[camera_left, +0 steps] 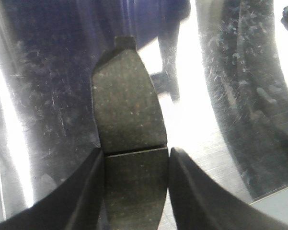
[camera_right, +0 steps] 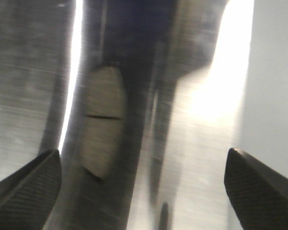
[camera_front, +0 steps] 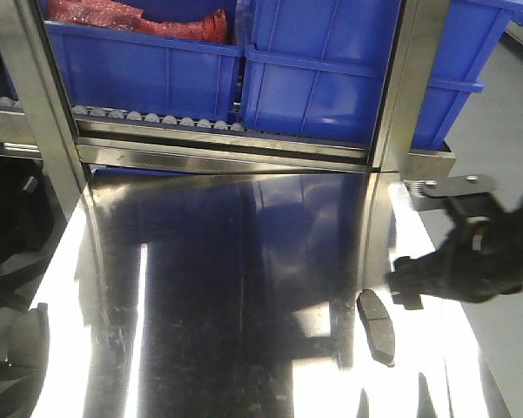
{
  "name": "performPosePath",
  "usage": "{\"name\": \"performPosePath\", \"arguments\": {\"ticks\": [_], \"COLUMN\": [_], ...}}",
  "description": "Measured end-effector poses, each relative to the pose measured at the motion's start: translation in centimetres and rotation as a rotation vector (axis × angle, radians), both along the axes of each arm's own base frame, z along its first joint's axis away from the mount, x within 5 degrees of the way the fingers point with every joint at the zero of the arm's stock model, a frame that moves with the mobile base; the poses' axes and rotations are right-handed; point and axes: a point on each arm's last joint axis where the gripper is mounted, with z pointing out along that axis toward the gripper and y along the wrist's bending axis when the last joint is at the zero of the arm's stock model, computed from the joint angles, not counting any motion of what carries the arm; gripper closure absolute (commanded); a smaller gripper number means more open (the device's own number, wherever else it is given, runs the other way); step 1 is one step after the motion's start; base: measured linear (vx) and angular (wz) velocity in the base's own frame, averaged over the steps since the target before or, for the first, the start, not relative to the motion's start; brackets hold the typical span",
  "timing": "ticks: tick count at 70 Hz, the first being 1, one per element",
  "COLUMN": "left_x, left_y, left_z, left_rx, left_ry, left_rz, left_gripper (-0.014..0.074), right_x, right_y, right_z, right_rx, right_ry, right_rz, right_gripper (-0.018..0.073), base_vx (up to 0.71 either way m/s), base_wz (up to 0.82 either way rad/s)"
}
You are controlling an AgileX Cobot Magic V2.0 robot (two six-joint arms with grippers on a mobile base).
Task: Move and align brake pads A on conveyor
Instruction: 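Close the right gripper on the brake pad and lift it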
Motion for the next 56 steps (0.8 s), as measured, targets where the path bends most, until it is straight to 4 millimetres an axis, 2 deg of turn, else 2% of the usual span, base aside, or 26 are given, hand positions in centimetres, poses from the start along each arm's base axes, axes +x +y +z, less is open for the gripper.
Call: {"name": "performPosePath", "arguments": {"ticks": [8,16,38,56], "left_x": [0.0,0.0,0.0,0.0], "left_y": [0.0,0.0,0.0,0.0], "left_z": [0.0,0.0,0.0,0.0], "left_rx": [0.0,0.0,0.0,0.0], "left_ry": [0.0,0.0,0.0,0.0], "left_rz": [0.0,0.0,0.0,0.0], "left_gripper": [0.0513,0.0513,0.0513,0.0513], "right_x": [1.5,2.7,3.8,4.2], "right_y": [1.7,2.5,2.9,3.0], "right_z": [-1.1,-2.7,-6.7,-7.9], "right_rx": [0.013,0.018,-0.018,-0.022], "right_ry": [0.041,0.094,0.206,0.217], "right_rz": [-0.005,-0.019,-0.023,-0.024], "right_gripper": [-0.008,-0.0075,-0.006,-0.0032], "base_vx": [0.0,0.0,0.0,0.0], "base_wz": [0.0,0.0,0.0,0.0]}}
